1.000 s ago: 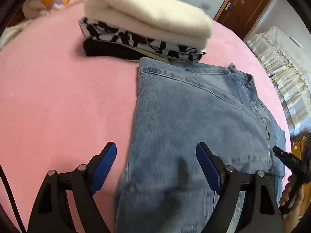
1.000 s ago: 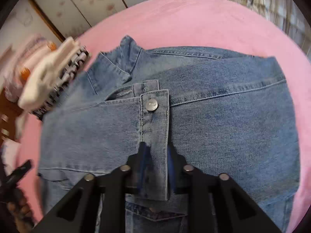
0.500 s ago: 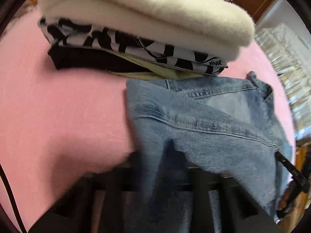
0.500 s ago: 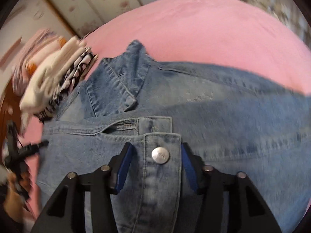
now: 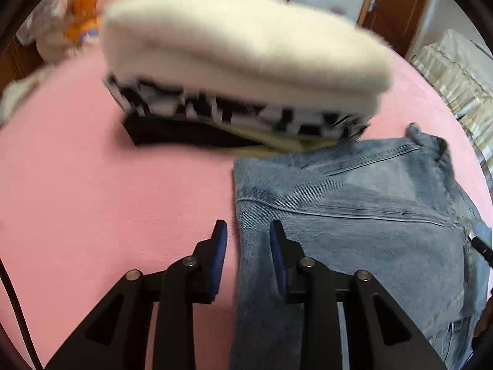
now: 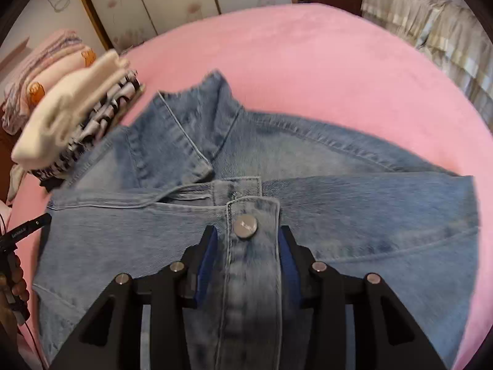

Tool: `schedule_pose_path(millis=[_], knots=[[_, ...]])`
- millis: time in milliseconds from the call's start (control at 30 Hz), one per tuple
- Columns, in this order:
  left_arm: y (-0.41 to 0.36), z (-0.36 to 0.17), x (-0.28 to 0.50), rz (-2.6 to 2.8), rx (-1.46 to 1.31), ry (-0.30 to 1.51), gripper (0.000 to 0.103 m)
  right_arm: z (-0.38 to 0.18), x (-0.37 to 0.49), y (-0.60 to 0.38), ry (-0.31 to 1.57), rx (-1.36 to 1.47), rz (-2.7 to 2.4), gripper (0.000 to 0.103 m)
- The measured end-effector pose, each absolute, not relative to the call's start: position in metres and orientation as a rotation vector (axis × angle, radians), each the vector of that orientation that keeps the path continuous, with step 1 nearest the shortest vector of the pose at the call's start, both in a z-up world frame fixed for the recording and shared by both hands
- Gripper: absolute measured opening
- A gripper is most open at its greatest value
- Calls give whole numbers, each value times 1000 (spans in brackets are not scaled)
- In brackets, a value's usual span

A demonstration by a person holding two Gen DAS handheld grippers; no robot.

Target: Fold large clothes

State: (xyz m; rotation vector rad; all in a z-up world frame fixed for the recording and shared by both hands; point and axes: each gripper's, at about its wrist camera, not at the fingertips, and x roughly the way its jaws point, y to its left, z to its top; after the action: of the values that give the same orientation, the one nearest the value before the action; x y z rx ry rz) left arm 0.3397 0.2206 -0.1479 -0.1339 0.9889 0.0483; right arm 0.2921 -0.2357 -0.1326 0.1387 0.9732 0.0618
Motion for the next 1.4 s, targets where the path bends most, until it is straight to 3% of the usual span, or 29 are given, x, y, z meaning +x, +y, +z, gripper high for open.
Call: schedule_pose_path(millis=[33, 67, 100, 167, 600, 700, 767, 900, 1000, 1400], knots=[[215, -137, 330, 31, -123, 948, 31, -128, 285, -233, 953, 119, 55, 41], [210, -131, 323, 16, -119, 929, 40, -122, 276, -228, 931, 97, 51, 41], [200, -125, 316, -8, -108, 911, 56, -118, 268, -222, 920, 84, 56, 41], [179, -120, 299, -55, -75, 881, 64, -115, 255, -204, 919, 74, 99, 41], [118, -183, 249, -42, -113, 1035, 65, -152, 232, -91, 1008, 29, 286, 41], [123, -183, 245, -21, -79, 1025, 67, -156, 228, -102, 1001, 2, 268, 27], [135, -181, 245, 4, -75, 1014, 67, -154, 227, -121, 983, -42, 179, 9], [162, -184, 240, 45, -95, 1020, 67, -159, 222, -168, 996, -44, 23, 8], [172, -183, 238, 57, -100, 1019, 67, -160, 219, -198, 1011, 58, 51, 0], [169, -171, 226, 58, -95, 1024, 75, -153, 210, -196, 1031, 142, -5, 4]])
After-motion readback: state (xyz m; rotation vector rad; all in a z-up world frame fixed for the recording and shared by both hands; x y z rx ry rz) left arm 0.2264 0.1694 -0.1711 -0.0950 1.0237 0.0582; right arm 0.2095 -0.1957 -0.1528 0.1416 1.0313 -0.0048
